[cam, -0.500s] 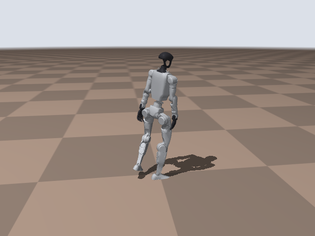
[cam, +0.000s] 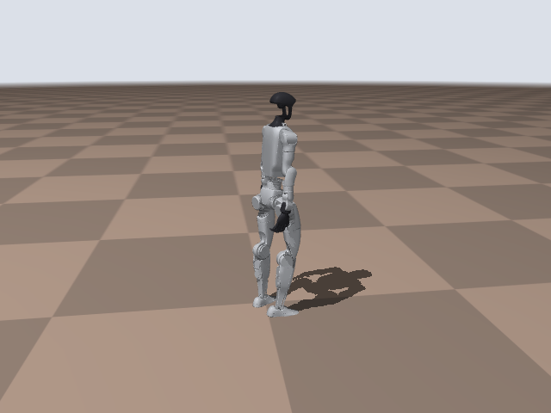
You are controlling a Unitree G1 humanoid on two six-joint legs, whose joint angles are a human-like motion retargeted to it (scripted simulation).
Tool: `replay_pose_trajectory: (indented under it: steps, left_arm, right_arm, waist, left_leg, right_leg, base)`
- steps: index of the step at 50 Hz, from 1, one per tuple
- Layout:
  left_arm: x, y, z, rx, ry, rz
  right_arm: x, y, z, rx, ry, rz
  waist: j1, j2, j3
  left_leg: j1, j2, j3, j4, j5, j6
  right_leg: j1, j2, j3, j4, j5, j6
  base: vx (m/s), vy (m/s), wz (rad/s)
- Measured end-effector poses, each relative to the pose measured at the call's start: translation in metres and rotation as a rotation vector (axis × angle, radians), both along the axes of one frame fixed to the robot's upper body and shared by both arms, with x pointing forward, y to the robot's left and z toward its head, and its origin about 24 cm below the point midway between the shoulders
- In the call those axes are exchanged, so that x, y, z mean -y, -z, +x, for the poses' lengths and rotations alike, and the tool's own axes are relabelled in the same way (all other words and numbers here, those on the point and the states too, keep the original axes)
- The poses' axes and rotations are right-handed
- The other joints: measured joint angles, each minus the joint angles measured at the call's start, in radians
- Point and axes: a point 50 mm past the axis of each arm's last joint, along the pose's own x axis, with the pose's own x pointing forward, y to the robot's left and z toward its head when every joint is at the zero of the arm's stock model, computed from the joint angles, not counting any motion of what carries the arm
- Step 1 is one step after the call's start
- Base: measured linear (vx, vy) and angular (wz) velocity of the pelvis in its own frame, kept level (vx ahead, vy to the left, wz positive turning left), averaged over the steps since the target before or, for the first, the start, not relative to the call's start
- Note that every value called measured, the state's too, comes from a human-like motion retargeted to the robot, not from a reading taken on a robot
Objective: In place motions
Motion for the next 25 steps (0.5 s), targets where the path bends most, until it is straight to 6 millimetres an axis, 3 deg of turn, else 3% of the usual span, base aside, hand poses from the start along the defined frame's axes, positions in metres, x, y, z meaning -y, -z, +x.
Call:
replay_pose_trajectory:
  steps: [6,10,12,17,20,21,23,25]
  left_arm:
    - [-0.003,-0.001,-0.014,-0.084,0.076,-0.014]
    - [-0.004,-0.001,-0.024,-0.148,0.135,-0.008]
    - [-0.003,-0.001,-0.027,-0.161,0.149,-0.008]
    - [0.003,0.000,-0.028,-0.149,0.123,-0.014]
    - [0.004,0.001,-0.031,-0.148,0.092,-0.014]
    - [0.004,0.000,-0.033,-0.154,0.084,-0.012]
    - [0.002,0.000,-0.036,-0.167,0.073,-0.004]
    - [-0.001,-0.001,-0.039,-0.182,0.069,0.008]
  right_arm:
    - [-0.018,0.002,0.038,0.111,-0.091,0.095]
    - [-0.017,0.002,0.048,0.141,-0.165,0.077]
    - [-0.011,0.001,0.046,0.135,-0.187,0.055]
    - [0.003,0.000,0.031,0.090,-0.111,-0.002]
    - [0.007,-0.001,0.018,0.051,0.027,-0.030]
    - [0.007,-0.001,0.013,0.039,0.071,-0.035]
    - [0.006,-0.002,0.005,0.017,0.149,-0.042]
    - [0.005,-0.002,-0.002,-0.002,0.205,-0.045]
  waist:
    - [-0.106,0.021,0.051]
    - [-0.126,0.041,0.054]
    - [-0.119,0.051,0.044]
    - [-0.030,0.059,0.014]
    - [0.000,0.040,-0.006]
    - [-0.004,0.030,-0.014]
    - [-0.008,0.009,-0.030]
    - [-0.020,0.003,-0.043]
  left_leg:
    - [0.015,0.052,0.125,-0.018,-0.034,0.005]
    - [0.022,0.106,0.291,-0.030,-0.065,-0.017]
    - [0.032,0.131,0.402,-0.034,-0.085,-0.035]
    - [0.076,0.188,0.726,-0.023,-0.135,-0.094]
    - [0.105,0.183,0.828,-0.014,-0.155,-0.120]
    - [0.114,0.175,0.845,-0.011,-0.160,-0.128]
    - [0.130,0.157,0.890,-0.005,-0.165,-0.143]
    - [0.143,0.156,0.928,0.002,-0.165,-0.156]
  right_leg:
    - [-0.094,0.051,0.040,0.033,-0.073,-0.100]
    - [-0.083,0.026,-0.175,0.025,-0.184,-0.175]
    - [-0.041,-0.003,-0.364,0.009,-0.240,-0.164]
    - [0.062,-0.071,-0.733,0.025,-0.316,-0.072]
    - [0.096,-0.088,-0.840,0.007,-0.270,-0.023]
    - [0.098,-0.094,-0.861,-0.016,-0.200,-0.026]
    - [0.086,-0.096,-0.851,-0.079,-0.022,-0.055]
    - [0.051,-0.062,-0.728,-0.125,-0.026,-0.099]
  base:
    - [-0.12,0.33,-1.77]
    - [-0.07,0.41,-2.65]
    - [-0.04,0.49,-2.96]
    - [-0.08,0.45,-3.30]
    - [-0.08,0.34,-2.35]
    - [-0.15,0.35,-1.81]
    - [-0.18,0.32,-1.57]
    - [-0.21,0.25,-1.25]
